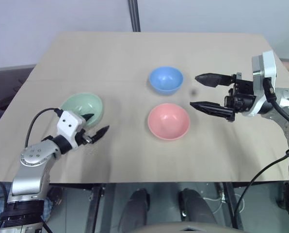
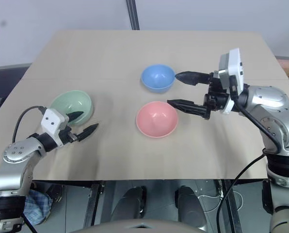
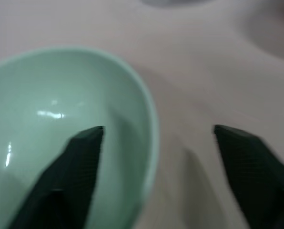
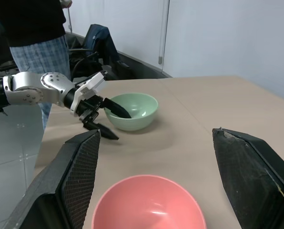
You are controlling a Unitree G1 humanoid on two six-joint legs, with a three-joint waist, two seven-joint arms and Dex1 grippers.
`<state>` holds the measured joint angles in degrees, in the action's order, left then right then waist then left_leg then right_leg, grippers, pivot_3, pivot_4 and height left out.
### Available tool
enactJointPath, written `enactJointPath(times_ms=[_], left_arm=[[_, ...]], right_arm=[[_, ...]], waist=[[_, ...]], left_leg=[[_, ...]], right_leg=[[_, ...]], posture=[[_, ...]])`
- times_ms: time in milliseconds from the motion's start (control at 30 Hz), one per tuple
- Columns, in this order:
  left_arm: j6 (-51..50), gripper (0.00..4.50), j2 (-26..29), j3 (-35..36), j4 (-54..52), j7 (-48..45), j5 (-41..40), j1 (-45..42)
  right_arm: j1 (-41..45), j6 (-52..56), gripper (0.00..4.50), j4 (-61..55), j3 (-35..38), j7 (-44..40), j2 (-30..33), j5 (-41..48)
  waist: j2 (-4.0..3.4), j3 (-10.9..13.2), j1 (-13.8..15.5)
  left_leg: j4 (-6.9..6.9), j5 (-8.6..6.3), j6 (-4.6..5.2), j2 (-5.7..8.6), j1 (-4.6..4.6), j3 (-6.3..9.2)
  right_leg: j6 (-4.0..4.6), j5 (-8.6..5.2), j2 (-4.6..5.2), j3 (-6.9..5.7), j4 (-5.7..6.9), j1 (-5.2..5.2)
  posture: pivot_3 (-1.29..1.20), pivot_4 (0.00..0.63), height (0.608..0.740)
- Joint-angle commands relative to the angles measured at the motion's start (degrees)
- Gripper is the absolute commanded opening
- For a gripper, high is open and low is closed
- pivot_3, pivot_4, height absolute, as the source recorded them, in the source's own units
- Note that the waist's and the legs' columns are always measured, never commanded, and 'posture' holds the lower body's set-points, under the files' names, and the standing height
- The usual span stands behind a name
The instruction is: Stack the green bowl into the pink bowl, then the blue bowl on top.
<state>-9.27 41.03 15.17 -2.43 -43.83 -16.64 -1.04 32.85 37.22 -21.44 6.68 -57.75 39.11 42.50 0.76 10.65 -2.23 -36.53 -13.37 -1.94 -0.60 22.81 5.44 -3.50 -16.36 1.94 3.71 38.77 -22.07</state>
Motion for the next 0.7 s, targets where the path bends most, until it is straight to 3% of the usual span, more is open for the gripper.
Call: enactJointPath(times_ms=[33,167,400,700], left_arm=[[0.56,2.05,1.32,0.40,0.65,0.14,1.32,-0.65],[1.13,0.04,1.12,0.47,1.04,-0.19,1.69,-0.90],[3.51,0.04,-0.27,-0.34,0.12,-0.23,0.68,-4.64],[-2.73,0.04,-5.18,-6.08,-13.89,-3.73,-9.46,-12.77]], right_arm=[[0.11,-1.43,3.96,-0.87,0.34,0.10,0.93,-0.47],[-0.12,-1.63,3.96,-1.08,0.07,-0.18,1.10,-1.07],[-0.36,-1.77,3.96,-1.26,0.08,-0.36,1.40,-0.85],[-0.18,-2.52,3.96,-0.54,-0.67,-0.57,1.75,-1.65]], waist=[[0.00,0.00,0.01],[-0.04,-0.02,0.21],[-0.07,0.02,0.29],[0.00,0.05,0.15]], left_leg=[[0.00,0.00,0.00,0.00,0.00,0.00],[0.00,0.00,0.00,0.00,-0.01,0.01],[0.00,0.00,0.00,0.01,-0.02,-0.02],[-0.02,0.00,0.00,0.02,0.07,0.00]], right_leg=[[0.00,0.00,0.00,0.00,0.00,0.00],[0.00,0.00,0.01,0.00,0.01,0.00],[0.00,0.00,0.02,0.01,0.03,0.00],[-0.01,0.01,0.03,-0.01,0.01,-0.01]], posture=[[0.00,0.150,0.740],[0.00,0.150,0.740],[0.00,0.150,0.740],[0.00,0.150,0.740]])
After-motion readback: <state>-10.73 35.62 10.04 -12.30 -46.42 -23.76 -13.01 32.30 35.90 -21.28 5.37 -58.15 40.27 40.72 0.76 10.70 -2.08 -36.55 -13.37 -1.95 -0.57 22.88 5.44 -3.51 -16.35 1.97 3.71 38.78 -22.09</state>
